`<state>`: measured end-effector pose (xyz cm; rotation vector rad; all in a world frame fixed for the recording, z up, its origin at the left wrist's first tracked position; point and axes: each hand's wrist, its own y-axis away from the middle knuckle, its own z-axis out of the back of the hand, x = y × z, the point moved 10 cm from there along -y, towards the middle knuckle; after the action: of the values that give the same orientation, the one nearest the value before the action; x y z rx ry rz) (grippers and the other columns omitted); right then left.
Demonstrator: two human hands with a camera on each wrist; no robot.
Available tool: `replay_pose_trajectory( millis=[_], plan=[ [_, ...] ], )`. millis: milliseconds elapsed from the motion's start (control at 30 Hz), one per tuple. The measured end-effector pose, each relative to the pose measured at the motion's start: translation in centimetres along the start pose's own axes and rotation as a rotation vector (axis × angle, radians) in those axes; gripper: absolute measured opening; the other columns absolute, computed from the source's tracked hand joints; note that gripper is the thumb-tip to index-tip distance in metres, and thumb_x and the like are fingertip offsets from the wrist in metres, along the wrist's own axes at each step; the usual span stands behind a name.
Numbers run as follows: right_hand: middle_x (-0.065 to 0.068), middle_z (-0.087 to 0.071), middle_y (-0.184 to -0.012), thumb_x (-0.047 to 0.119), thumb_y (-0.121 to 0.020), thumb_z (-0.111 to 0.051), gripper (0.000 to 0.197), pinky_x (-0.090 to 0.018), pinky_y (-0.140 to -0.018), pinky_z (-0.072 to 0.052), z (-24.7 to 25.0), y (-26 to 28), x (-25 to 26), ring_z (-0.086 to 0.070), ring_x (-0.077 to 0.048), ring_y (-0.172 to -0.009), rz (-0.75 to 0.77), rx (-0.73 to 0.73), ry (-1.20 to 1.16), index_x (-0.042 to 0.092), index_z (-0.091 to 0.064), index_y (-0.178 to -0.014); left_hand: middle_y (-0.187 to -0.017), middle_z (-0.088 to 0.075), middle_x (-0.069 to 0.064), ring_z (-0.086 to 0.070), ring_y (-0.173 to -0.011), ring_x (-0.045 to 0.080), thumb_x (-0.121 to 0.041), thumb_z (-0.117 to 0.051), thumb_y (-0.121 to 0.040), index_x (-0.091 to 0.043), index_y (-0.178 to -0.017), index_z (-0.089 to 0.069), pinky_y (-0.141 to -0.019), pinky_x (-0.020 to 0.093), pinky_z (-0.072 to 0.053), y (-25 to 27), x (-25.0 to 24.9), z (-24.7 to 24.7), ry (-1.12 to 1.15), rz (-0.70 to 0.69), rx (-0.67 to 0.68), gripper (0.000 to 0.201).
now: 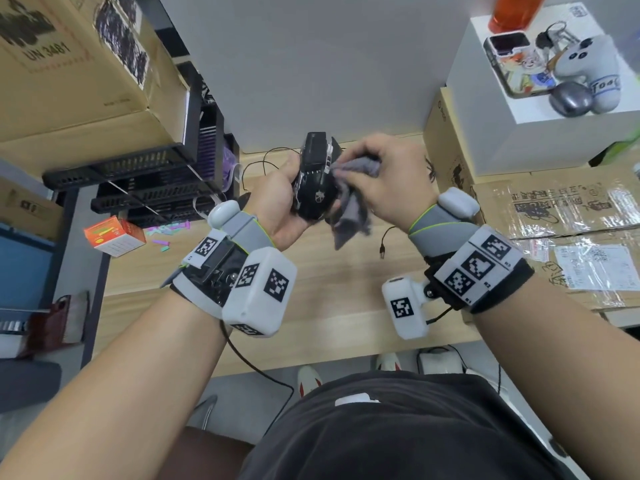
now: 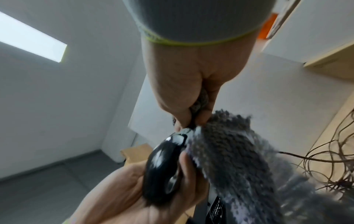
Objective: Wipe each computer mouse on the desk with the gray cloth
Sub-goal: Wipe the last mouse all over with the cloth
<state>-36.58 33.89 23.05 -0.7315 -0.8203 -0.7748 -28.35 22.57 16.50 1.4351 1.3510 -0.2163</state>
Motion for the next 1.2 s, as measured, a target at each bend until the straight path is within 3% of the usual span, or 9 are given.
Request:
replay_pose_trajectory(
  millis=[133,300,367,533,733,867,933,1067,1200],
  plan=[
    [0.008,-0.071,-0.082,0.023,-0.078,-0.077,0.011,-0.036,-0.084,-0.053,1.6,-0.2,-1.2,-0.067,-0.010,-0.082,-0.080,-0.052,-0.024,0.022,-0.072,-0.087,-0.106,-0.074,0.012,-0.073,-0.085,0.030,-0.050,-0.030,-0.108,-0.014,-0.117,-0.067,-0.076,0.041,-0.062,0.7,0.4,-0.4,-0.047,0.033,0.057,0.052],
    [0.003,-0.071,-0.076,0.022,-0.076,-0.075,0.012,-0.043,-0.063,-0.057,-0.8,1.3,0.4,-0.069,-0.017,-0.066,-0.053,0.127,-0.103,0.024,-0.071,-0.088,-0.094,-0.074,0.005,-0.070,-0.077,0.020,-0.057,-0.031,-0.105,-0.016,-0.107,-0.068,-0.072,0.034,-0.058,1.1,0.1,-0.1,-0.079,0.009,0.050,0.055],
    [0.006,-0.072,-0.074,0.024,-0.076,-0.074,0.011,-0.041,-0.069,-0.056,-1.2,1.6,1.2,-0.069,-0.011,-0.068,-0.004,0.159,-0.060,0.025,-0.073,-0.087,-0.094,-0.074,0.004,-0.069,-0.076,0.018,-0.054,-0.034,-0.106,-0.017,-0.107,-0.068,-0.072,0.034,-0.057,1.2,0.0,0.1,-0.094,0.002,0.043,0.050],
    [0.008,-0.073,-0.077,0.032,-0.075,-0.075,0.011,-0.040,-0.077,-0.054,-0.1,0.9,1.1,-0.067,-0.011,-0.075,0.005,0.044,-0.040,0.025,-0.075,-0.083,-0.107,-0.071,0.007,-0.070,-0.087,0.021,-0.052,-0.042,-0.104,-0.015,-0.120,-0.066,-0.075,0.036,-0.058,1.3,-0.1,0.0,-0.097,-0.013,0.034,0.046],
    [0.010,-0.071,-0.076,0.026,-0.076,-0.074,0.005,-0.037,-0.078,-0.055,1.9,1.0,-0.4,-0.067,-0.011,-0.076,-0.105,-0.131,-0.027,0.025,-0.073,-0.081,-0.104,-0.075,0.009,-0.071,-0.086,0.026,-0.051,-0.043,-0.104,-0.014,-0.117,-0.067,-0.076,0.039,-0.059,1.6,0.0,-0.2,-0.122,-0.019,0.013,0.046],
    [0.003,-0.070,-0.075,0.021,-0.080,-0.074,0.003,-0.034,-0.059,-0.055,-1.0,1.7,2.4,-0.067,-0.013,-0.062,0.018,0.117,-0.053,0.022,-0.072,-0.082,-0.089,-0.072,0.008,-0.067,-0.075,0.024,-0.046,-0.038,-0.107,-0.014,-0.098,-0.070,-0.068,0.036,-0.055,2.0,-0.2,-0.5,-0.140,-0.054,0.023,0.045],
    [0.006,-0.070,-0.080,0.023,-0.078,-0.075,0.005,-0.032,-0.071,-0.054,-0.4,1.2,2.2,-0.066,-0.009,-0.073,0.047,0.068,0.013,0.022,-0.074,-0.083,-0.084,-0.074,0.006,-0.069,-0.072,0.022,-0.046,-0.040,-0.107,-0.015,-0.099,-0.069,-0.064,0.035,-0.058,2.1,0.0,-0.5,-0.152,-0.049,0.010,0.044],
    [0.004,-0.070,-0.078,0.021,-0.080,-0.073,0.005,-0.036,-0.077,-0.056,2.0,0.4,-2.1,-0.065,-0.012,-0.072,-0.164,-0.102,-0.044,0.018,-0.072,-0.084,-0.096,-0.075,0.015,-0.072,-0.074,0.028,-0.052,-0.041,-0.104,-0.007,-0.122,-0.066,-0.062,0.034,-0.062,2.0,0.5,0.0,-0.149,-0.004,-0.008,0.055],
    [-0.007,-0.066,-0.075,0.004,-0.088,-0.066,0.006,-0.038,-0.064,-0.056,-1.0,2.5,-3.3,-0.059,-0.019,-0.058,-0.280,0.029,-0.407,0.009,-0.063,-0.090,-0.083,-0.075,0.014,-0.072,-0.065,0.023,-0.055,-0.029,-0.106,-0.006,-0.106,-0.070,-0.062,0.030,-0.061,2.0,0.2,0.1,-0.148,-0.001,-0.040,0.064]
  ],
)
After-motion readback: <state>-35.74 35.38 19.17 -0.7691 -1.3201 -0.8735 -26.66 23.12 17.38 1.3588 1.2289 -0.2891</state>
